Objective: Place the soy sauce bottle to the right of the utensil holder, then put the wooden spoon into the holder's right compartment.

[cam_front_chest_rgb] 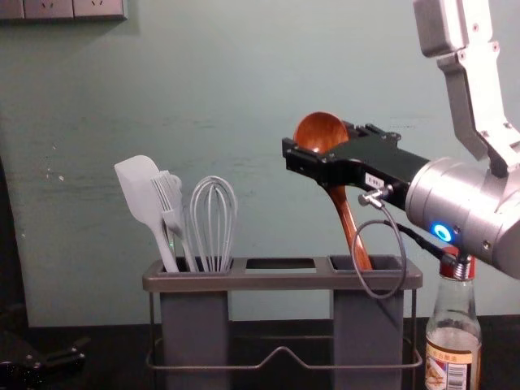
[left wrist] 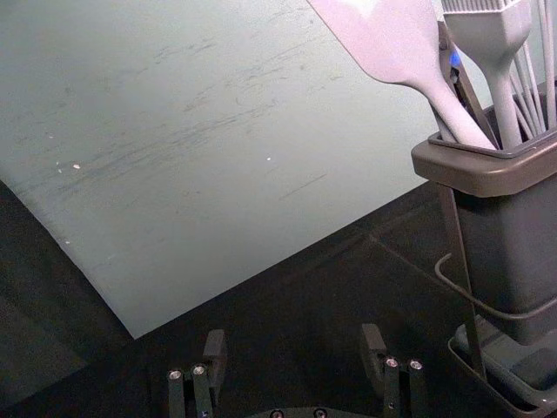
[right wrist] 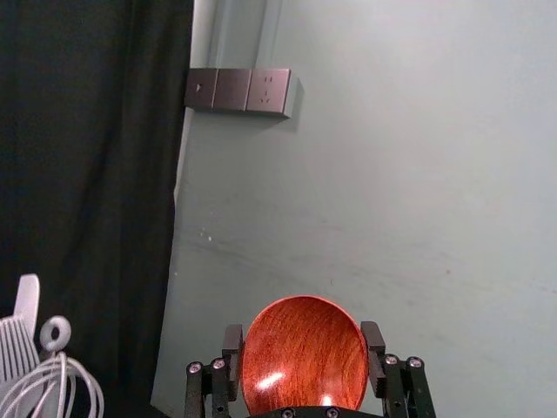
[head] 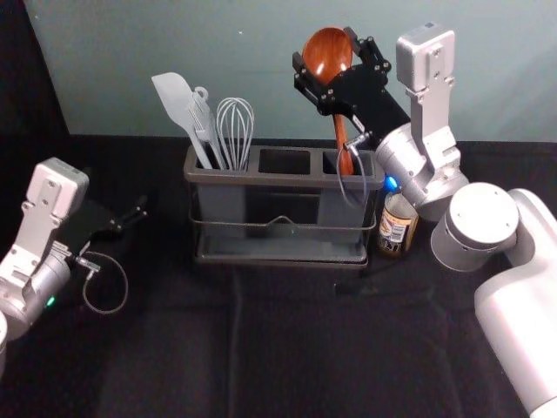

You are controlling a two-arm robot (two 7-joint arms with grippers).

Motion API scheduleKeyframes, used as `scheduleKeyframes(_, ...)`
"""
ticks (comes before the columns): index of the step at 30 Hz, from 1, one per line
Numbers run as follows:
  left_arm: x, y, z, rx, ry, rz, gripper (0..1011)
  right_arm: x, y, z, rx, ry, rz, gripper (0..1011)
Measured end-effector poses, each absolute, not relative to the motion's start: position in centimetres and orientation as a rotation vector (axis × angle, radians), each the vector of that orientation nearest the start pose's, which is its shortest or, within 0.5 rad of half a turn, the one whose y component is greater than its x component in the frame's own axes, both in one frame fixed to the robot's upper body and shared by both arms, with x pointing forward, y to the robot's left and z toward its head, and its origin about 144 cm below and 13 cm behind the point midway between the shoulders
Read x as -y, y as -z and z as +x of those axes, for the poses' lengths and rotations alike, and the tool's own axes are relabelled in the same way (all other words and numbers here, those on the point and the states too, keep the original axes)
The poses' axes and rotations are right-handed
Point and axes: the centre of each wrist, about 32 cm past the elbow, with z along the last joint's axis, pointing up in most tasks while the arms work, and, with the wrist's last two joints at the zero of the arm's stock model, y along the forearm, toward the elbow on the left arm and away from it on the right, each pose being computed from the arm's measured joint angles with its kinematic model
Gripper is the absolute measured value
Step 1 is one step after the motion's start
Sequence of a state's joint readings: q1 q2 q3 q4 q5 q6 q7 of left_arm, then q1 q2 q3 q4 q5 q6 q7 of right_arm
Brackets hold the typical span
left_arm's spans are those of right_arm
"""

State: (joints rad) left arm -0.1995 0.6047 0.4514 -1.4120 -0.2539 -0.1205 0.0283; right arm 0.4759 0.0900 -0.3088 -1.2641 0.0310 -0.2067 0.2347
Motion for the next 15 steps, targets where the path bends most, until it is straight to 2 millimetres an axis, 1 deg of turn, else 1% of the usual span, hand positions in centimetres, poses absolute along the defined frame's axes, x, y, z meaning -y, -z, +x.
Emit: scheduleKeyframes(15, -31.0, -114.0, 48.9, 0.285, -1.248, 0.304, 1005, 17.0, -120.4, 57.3, 0.343, 1.054, 0.077, 837)
